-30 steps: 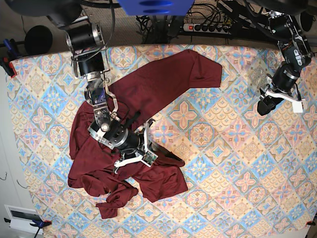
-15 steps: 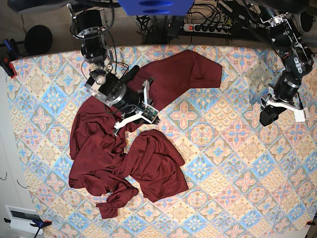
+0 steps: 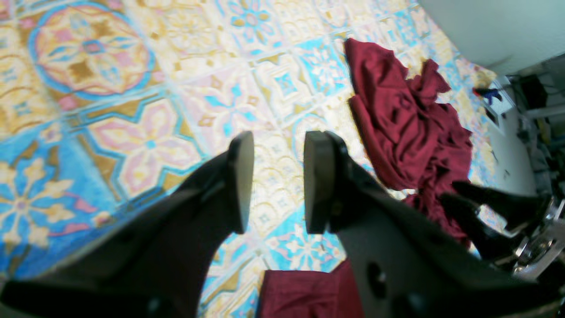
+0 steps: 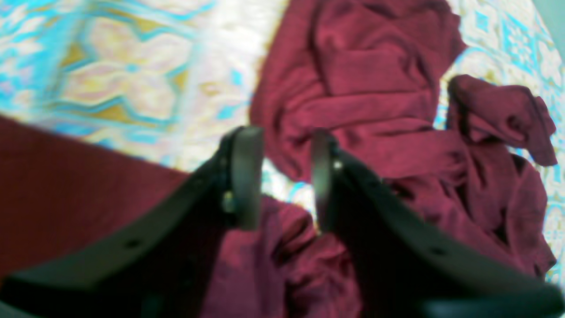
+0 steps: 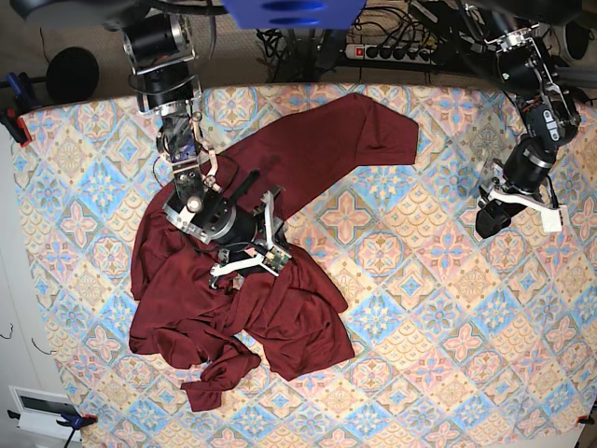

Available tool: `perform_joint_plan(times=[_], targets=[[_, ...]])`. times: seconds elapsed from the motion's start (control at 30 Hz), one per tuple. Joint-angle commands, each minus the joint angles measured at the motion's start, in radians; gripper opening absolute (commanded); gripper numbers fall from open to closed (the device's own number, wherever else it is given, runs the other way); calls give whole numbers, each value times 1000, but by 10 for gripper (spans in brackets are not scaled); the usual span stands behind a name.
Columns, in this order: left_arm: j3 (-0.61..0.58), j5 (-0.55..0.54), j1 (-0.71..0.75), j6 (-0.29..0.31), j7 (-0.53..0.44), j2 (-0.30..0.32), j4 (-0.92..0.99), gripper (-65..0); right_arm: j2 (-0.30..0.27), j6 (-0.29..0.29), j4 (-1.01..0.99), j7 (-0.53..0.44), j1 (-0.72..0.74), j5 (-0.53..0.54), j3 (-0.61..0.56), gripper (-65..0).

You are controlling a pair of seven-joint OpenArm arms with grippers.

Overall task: Layout the t-shirt on the table in an organized manner, then fold the t-shirt properly
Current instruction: 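Lower the right gripper onto the bunched shirt center and grasp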

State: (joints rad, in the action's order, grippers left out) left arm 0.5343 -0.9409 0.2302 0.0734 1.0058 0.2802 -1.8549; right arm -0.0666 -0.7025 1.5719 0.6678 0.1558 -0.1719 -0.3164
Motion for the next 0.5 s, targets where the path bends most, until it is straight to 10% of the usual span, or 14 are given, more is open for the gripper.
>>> perform_joint_plan(times=[0.0, 0.47], targets=[[4, -20, -7, 9, -14, 4, -16, -456, 3, 4, -5, -15, 40, 13, -3, -397], [4, -20, -7, 9, 29, 1, -16, -456, 66, 8, -304, -24, 202, 13, -5, -340]])
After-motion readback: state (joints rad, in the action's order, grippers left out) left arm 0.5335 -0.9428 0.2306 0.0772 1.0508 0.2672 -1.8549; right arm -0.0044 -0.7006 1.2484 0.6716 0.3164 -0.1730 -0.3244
